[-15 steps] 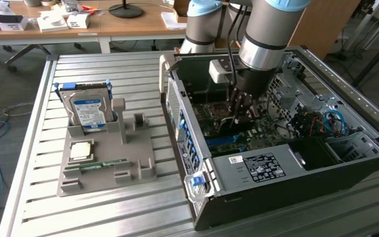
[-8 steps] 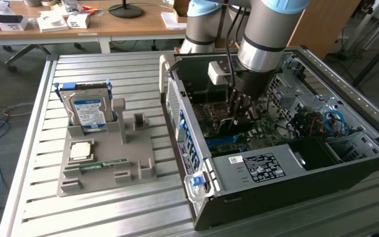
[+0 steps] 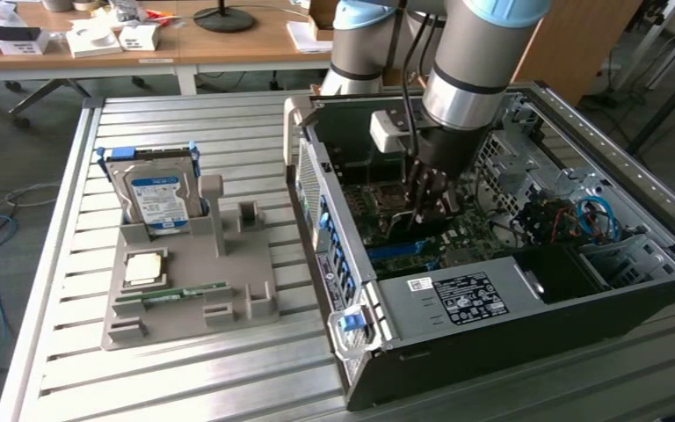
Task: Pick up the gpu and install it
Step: 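Insert the gpu into the slot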
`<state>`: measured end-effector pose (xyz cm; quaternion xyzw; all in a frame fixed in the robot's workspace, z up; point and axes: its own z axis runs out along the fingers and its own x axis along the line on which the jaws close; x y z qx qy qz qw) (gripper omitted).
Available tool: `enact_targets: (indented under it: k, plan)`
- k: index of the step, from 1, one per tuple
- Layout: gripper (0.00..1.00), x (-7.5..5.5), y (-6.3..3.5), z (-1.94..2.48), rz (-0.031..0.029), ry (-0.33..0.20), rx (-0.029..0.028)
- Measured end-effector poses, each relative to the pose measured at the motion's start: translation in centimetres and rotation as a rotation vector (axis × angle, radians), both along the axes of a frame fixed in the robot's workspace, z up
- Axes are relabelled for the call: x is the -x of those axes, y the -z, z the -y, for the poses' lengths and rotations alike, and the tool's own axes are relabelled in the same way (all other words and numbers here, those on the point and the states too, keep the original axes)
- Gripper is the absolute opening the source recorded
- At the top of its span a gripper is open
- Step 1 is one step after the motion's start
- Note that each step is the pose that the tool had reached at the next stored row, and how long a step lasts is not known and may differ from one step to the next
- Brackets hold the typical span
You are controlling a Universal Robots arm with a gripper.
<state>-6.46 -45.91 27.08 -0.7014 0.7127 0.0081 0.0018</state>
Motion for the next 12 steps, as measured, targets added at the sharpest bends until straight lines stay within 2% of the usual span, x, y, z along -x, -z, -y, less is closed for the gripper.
enact_targets:
  k: [12]
  plan:
    - [0.26, 0.00, 0.38, 0.00, 0.0001, 0.000, -0.0002]
